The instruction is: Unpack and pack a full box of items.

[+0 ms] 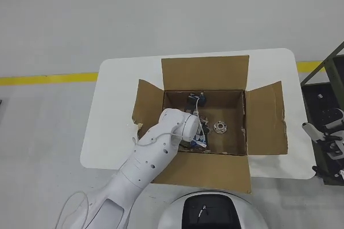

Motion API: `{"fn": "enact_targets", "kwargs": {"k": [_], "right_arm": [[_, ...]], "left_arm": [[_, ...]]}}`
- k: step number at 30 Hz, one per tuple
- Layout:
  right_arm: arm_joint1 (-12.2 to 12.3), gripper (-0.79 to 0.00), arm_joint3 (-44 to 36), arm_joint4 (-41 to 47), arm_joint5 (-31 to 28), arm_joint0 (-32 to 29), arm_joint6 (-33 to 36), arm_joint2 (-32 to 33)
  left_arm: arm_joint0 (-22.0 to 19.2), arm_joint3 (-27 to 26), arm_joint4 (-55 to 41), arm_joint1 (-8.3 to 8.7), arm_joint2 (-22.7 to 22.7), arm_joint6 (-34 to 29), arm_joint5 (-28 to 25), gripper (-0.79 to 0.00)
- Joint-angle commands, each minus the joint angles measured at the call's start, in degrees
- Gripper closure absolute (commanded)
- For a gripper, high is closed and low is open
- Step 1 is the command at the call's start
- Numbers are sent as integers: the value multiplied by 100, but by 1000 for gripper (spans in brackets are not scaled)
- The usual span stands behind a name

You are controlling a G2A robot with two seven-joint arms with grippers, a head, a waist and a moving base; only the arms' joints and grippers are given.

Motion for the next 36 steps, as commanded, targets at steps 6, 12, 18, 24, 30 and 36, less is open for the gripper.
{"fn": "enact_targets", "kwargs": {"k": [6,12,18,24,30,36], "right_arm": [[-8,-785,46,-9,5,57,55,-39],[-14,-785,73,-20,5,106,108,-71],[-21,-785,55,-18,25,123,155,-79],[-24,-785,-27,80,24,167,271,-140],[-4,-785,-33,349,139,313,844,-332],[35,-785,72,457,368,528,1625,-579]], "left_arm": [[-21,181,-12,-61,-57,14,-22,-785],[4,347,51,-96,-78,-21,-99,-785],[-7,462,108,-142,-98,-45,-134,-634],[-9,540,153,-181,-139,-50,-162,-169],[13,523,209,-194,-225,-74,-196,0],[103,173,68,-161,-516,-92,-181,0]]}}
